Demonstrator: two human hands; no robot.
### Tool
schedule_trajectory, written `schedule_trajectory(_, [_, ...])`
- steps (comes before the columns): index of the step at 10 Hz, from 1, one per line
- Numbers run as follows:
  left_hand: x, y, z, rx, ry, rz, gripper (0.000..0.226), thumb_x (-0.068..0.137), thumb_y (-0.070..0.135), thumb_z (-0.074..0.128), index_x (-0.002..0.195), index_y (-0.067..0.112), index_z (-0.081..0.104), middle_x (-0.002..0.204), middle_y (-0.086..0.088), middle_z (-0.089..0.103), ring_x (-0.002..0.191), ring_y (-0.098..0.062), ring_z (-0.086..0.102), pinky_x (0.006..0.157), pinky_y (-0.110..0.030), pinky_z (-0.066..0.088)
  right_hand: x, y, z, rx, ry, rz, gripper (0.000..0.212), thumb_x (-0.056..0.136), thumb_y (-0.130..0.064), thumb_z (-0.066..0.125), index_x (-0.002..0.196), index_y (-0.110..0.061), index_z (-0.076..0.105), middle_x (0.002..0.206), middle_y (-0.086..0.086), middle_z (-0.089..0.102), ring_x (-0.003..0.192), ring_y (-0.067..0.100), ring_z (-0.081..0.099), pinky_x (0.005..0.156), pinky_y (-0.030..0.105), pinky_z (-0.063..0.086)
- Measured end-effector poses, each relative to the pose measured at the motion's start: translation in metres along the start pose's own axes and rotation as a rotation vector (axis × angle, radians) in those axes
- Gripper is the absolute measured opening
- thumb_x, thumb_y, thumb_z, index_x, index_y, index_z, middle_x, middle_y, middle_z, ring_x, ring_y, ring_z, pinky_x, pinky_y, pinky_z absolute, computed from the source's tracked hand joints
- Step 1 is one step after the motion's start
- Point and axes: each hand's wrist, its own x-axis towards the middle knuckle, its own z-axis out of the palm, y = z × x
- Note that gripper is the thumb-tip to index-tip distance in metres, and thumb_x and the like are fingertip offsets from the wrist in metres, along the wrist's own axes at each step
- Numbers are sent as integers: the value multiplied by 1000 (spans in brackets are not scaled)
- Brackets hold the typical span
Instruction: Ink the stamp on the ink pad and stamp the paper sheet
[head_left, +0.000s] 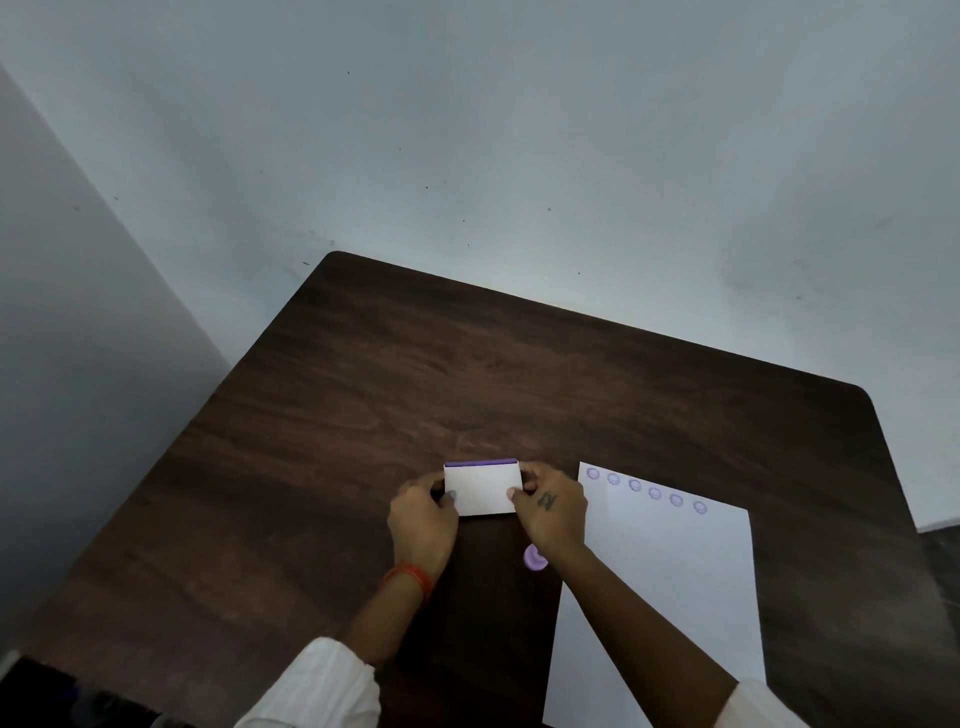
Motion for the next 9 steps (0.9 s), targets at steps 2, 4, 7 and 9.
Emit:
schedule_trajectory(2, [4, -1, -1, 10, -7, -6, 30, 84, 13, 61, 113, 10, 60, 118, -12, 64, 108, -25, 59, 93, -35, 47, 2, -1, -2, -4, 5, -20, 33, 81, -15, 67, 114, -13, 62, 108, 9, 71, 96, 22, 66, 83, 26, 49])
schedule_trajectory(4, [4, 3, -6, 30, 2, -9, 29, 89, 19, 55, 115, 9, 59, 118, -14, 63, 108, -26, 58, 93, -36, 47, 4, 0, -1, -37, -22, -26, 35, 83, -20, 65, 117, -13, 60, 111, 10, 70, 99, 22, 64, 83, 25, 48])
schedule_trajectory(7, [-4, 22, -7, 256, 111, 394, 49, 93, 34, 41, 138, 17, 30, 151, -8, 27, 140, -23, 21, 112, -42, 27, -12, -15, -12, -61, 173, -208, 45, 91, -36, 50, 131, -15, 44, 135, 8, 52, 125, 23, 46, 99, 31, 41])
schedule_trajectory(9, [7, 69, -11, 450, 169, 702, 59, 95, 41, 24, 143, 12, 7, 156, -10, 2, 143, -25, -6, 116, -42, -4, -1, -33, -46, -216, 223, -355, 60, 94, -45, 32, 144, -15, 14, 157, 4, 14, 145, 19, 4, 117, 32, 4])
